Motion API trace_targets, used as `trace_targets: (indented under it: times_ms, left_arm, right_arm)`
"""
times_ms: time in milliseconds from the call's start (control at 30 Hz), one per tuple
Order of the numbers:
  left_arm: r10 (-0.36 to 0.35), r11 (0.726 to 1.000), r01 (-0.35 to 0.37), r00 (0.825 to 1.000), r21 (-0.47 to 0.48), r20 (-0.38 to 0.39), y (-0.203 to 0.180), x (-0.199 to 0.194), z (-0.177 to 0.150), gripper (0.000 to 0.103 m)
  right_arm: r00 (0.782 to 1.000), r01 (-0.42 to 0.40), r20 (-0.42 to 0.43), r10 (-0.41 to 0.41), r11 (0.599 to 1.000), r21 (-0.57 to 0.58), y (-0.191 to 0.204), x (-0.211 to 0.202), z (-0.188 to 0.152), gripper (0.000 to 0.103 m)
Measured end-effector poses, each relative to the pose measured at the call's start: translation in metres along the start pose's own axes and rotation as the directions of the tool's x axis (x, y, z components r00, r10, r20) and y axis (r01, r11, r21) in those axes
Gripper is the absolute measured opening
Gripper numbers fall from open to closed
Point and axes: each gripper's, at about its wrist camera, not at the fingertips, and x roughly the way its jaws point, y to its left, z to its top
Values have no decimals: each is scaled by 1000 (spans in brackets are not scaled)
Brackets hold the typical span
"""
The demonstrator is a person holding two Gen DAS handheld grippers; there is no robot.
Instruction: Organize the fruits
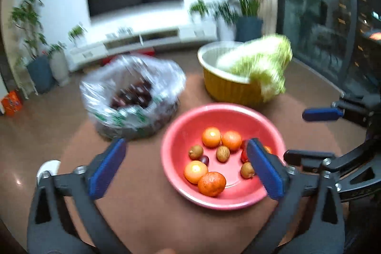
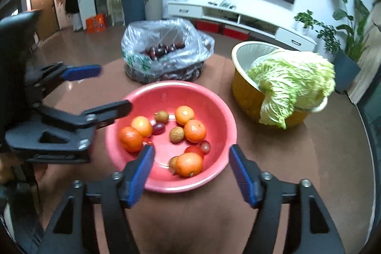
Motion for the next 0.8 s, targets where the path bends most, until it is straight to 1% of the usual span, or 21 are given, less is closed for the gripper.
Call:
trace_targets:
  times_ms: [33, 133, 200, 300, 400, 500, 633, 800]
  left_arm:
    - [26, 1000, -26, 999, -9, 36, 0, -19, -2, 103]
    - [77, 996, -73, 993, -47, 91, -1, -56, -6, 103]
    - [118, 991, -109, 986, -84, 121, -2, -83, -13, 103]
    - [141, 985, -123, 978, -122, 153, -1, -114, -22, 103]
    - [152, 980, -132, 979, -151, 135, 1, -133, -27, 103]
    - [172, 976, -153, 977, -154, 122, -3, -148, -33, 103]
    - [161, 976, -142, 981, -167, 111, -12, -166, -43, 103]
    - [174, 969, -159, 982, -188, 67, -20, -175, -54, 103]
  right_arm:
    - [1000, 10, 9, -10, 1000, 15, 3, -7, -3, 78]
    - [999, 35, 23, -36, 998, 51, 11, -24, -10, 81]
    - [998, 50, 26, -52, 996, 70, 18, -35, -14, 82]
    - [996, 77, 33, -81, 992, 99, 25, -51, -21, 83]
    - [994, 97, 39, -102, 988, 117, 32, -63, -29, 84]
    - [990, 128, 45, -134, 984, 128, 40, -78, -38, 86]
    - [985, 159, 46, -167, 978, 136, 45, -90, -45, 87]
    - [978, 191, 53, -200, 972, 136, 52, -101, -49, 88]
